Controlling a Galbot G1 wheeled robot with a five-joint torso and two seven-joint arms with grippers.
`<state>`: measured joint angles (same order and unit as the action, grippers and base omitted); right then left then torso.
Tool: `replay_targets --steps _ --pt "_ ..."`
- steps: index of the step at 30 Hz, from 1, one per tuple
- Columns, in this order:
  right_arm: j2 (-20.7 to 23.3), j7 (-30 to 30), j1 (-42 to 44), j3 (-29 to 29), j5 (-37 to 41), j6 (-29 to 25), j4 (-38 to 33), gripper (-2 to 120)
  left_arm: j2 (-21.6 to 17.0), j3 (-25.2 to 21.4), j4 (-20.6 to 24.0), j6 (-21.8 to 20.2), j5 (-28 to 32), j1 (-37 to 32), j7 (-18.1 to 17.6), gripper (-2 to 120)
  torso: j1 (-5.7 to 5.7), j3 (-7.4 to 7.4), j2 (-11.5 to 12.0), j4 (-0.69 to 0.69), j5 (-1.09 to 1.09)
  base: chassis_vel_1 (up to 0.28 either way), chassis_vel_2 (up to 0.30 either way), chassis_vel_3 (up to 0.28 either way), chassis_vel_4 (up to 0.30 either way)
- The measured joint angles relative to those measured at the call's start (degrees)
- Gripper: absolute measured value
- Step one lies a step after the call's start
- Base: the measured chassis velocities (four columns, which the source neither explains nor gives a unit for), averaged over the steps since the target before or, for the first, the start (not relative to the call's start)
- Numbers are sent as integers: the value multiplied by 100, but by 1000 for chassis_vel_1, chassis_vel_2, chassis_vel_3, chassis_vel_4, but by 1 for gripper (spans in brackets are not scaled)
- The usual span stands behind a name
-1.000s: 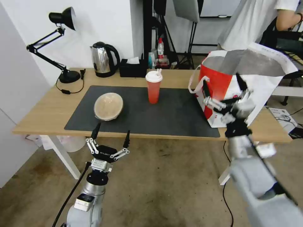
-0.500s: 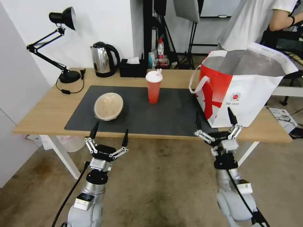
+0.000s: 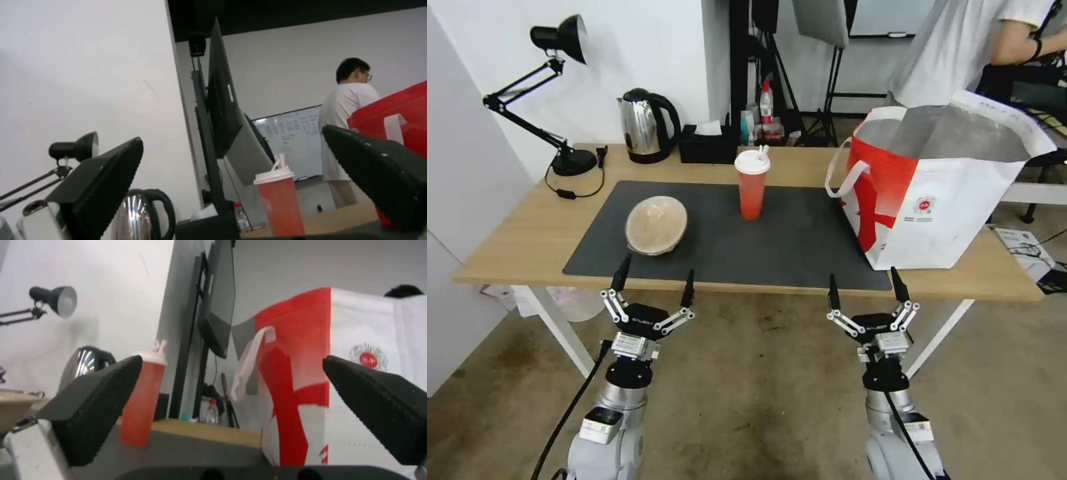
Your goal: Pick up the trash from the table and place it into the takeout bag.
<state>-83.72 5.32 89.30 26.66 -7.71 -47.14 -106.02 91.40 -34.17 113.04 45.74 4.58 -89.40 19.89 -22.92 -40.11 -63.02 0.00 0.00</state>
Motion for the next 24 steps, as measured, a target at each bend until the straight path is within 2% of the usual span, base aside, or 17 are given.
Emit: replay_targets --steps 24 --pt "37 145 69 35 -177 -13 63 100 2 15 -29 2 -5 -29 1 100 0 0 0 0 0 0 0 0 0"
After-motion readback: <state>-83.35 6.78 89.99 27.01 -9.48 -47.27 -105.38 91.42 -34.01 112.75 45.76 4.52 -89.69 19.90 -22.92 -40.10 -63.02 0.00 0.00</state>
